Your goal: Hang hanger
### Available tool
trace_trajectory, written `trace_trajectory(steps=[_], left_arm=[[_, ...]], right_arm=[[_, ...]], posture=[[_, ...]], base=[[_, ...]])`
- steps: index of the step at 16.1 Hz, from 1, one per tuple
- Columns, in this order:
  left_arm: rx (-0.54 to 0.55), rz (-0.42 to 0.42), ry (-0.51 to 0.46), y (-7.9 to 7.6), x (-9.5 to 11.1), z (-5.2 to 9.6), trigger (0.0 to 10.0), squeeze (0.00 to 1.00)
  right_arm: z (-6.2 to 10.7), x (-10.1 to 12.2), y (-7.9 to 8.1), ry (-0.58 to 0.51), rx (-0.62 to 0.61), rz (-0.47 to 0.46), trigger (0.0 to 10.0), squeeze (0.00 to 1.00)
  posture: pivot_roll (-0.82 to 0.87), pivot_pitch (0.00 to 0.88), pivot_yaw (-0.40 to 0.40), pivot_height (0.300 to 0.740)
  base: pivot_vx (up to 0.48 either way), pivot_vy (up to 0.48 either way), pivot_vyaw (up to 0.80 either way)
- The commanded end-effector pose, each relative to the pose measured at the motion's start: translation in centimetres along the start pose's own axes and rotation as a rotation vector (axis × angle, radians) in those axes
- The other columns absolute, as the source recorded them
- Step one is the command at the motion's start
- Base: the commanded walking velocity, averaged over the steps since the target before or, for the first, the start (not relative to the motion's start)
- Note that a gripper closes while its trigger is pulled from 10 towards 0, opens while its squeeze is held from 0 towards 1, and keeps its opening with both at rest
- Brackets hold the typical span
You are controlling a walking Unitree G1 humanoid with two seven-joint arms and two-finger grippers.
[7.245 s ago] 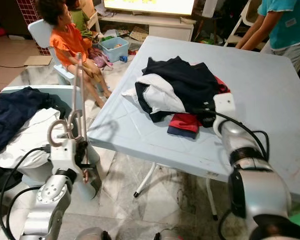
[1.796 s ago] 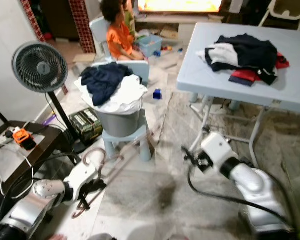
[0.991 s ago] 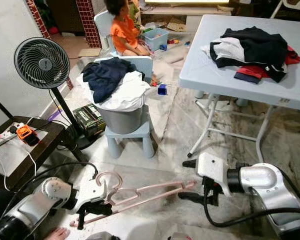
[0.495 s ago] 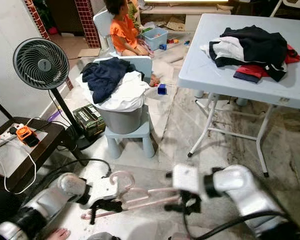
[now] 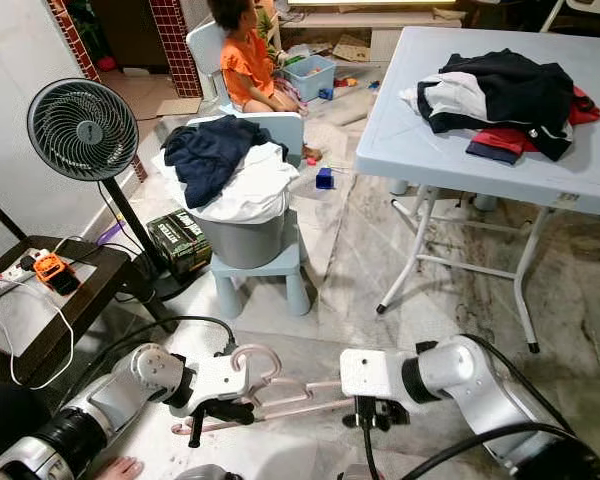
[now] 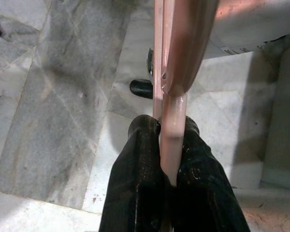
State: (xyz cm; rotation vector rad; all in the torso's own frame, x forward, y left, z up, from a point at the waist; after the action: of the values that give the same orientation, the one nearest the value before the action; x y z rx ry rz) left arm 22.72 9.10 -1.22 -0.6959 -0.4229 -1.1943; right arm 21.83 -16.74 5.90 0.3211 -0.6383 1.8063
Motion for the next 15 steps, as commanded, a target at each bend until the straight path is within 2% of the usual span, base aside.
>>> trace_trajectory(steps=[1,9,15], left_arm=[[0.018,-0.027,0.012,0.51,0.26,0.19,10.0,0.0],[0.024,-0.039,0.021,0.6,0.1,-0.2,10.0,0.0],[0.021,-0.041,0.02,0.56,-0.19,-0.57,10.0,0.0]], right_arm=[[-0.34,0.24,-0.4,0.014,0.0,0.02,0.0,0.0],[-0.44,0.35,-0.79,0.025,0.008,0.029,0.0,0.0],[-0.62,0.16,-0.5,0.024,0.018,0.021,0.0,0.0]], posture=[[-0.09,0.0,0.101,0.74],[-0.09,0.0,0.1,0.74],[-0.1,0.0,0.098,0.74]], base=[[0.0,0.0,0.0],[0.0,0.0,0.0],[0.0,0.0,0.0]])
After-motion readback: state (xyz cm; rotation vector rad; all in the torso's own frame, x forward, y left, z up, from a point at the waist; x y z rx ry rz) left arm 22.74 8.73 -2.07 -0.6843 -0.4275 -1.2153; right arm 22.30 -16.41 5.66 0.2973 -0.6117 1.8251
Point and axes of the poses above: a point about 5 cm out from each wrist's last joint towards the gripper, its own z axis pointing back from the gripper into the wrist, its own x axis along the axis of the wrist's last joint, y = z × x, the point moved 2 cm from there along -z, pointing out of the wrist towards the gripper, and after that the axes turned 15 degrees about z, right-handed, at the moved point
